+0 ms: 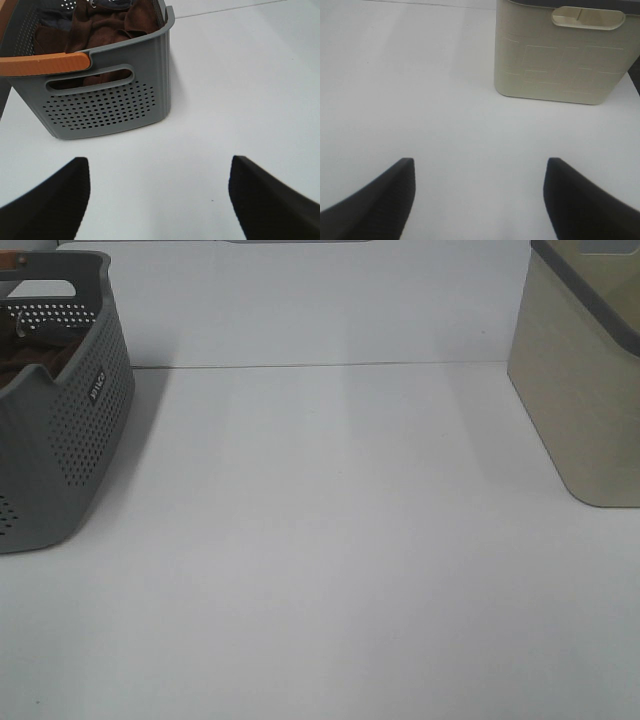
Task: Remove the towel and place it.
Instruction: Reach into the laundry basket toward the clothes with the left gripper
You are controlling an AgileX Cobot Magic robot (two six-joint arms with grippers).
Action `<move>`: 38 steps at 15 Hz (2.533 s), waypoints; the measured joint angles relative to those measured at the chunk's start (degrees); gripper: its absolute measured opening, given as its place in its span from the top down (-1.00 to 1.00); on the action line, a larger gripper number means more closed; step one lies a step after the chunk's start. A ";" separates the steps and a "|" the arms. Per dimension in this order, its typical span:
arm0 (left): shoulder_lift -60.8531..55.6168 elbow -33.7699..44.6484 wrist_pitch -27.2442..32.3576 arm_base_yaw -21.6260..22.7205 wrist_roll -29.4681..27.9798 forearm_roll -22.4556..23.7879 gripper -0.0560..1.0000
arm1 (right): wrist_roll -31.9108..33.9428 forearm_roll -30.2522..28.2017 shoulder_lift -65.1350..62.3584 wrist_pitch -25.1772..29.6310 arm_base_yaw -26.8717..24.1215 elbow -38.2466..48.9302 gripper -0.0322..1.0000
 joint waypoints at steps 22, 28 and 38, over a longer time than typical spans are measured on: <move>13.24 -2.41 -10.60 0.00 -5.56 2.06 -0.50 | 0.00 0.00 0.00 0.00 0.00 0.00 -0.39; 43.43 -11.57 -26.93 0.00 -8.65 4.64 -0.50 | 0.00 0.00 0.00 0.00 0.00 0.00 -0.39; 90.76 -51.11 -15.76 0.52 -11.46 5.96 -0.50 | 0.00 0.00 0.00 0.00 0.00 0.00 -0.39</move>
